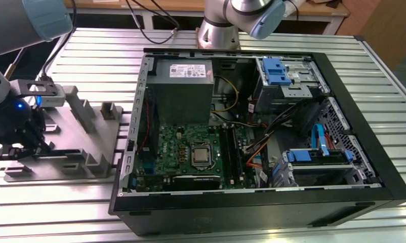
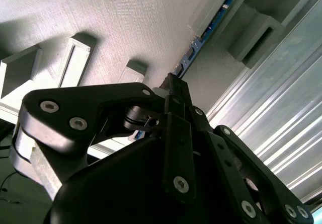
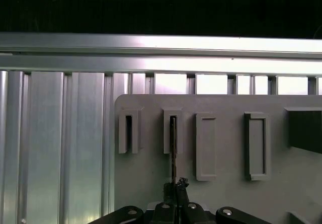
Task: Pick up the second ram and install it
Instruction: 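Pick up the second ram and move it above second insertion slot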
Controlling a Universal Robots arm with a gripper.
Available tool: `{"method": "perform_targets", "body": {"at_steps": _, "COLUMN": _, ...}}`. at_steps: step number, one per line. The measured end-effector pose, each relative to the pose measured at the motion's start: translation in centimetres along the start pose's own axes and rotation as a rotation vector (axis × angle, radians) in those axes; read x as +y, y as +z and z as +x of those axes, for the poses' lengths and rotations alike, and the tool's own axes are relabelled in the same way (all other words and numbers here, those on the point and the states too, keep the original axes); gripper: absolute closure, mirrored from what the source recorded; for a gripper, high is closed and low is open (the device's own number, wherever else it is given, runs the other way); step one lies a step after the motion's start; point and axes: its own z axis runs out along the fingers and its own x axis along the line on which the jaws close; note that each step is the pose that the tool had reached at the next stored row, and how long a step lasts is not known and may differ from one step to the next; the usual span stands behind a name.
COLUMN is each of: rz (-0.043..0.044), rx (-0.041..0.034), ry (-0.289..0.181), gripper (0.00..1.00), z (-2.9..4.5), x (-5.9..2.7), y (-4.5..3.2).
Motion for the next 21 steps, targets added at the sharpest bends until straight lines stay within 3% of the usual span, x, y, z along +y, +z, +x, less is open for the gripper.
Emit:
{"method": "perform_targets", "body": {"at_steps": 3, "rz": -0.0002, "rx": 0.0001, "ry": 0.000, "gripper": 0.92, "z": 0.00, "x": 0.01, "y": -0.32}}
{"method": "perform_targets", "body": {"at_steps": 8, "rz": -0.0001, "rx": 0.0000, "ry": 0.000, "gripper": 0.92, "z": -0.03, "x": 0.01, "y": -1.71}}
{"method": "perform_targets", "body": {"at_steps": 21, "rz": 0.0029, "rx": -0.0007, "ry": 0.000, "gripper": 0.92, "z": -0.13, "x": 0.04, "y": -6.42}}
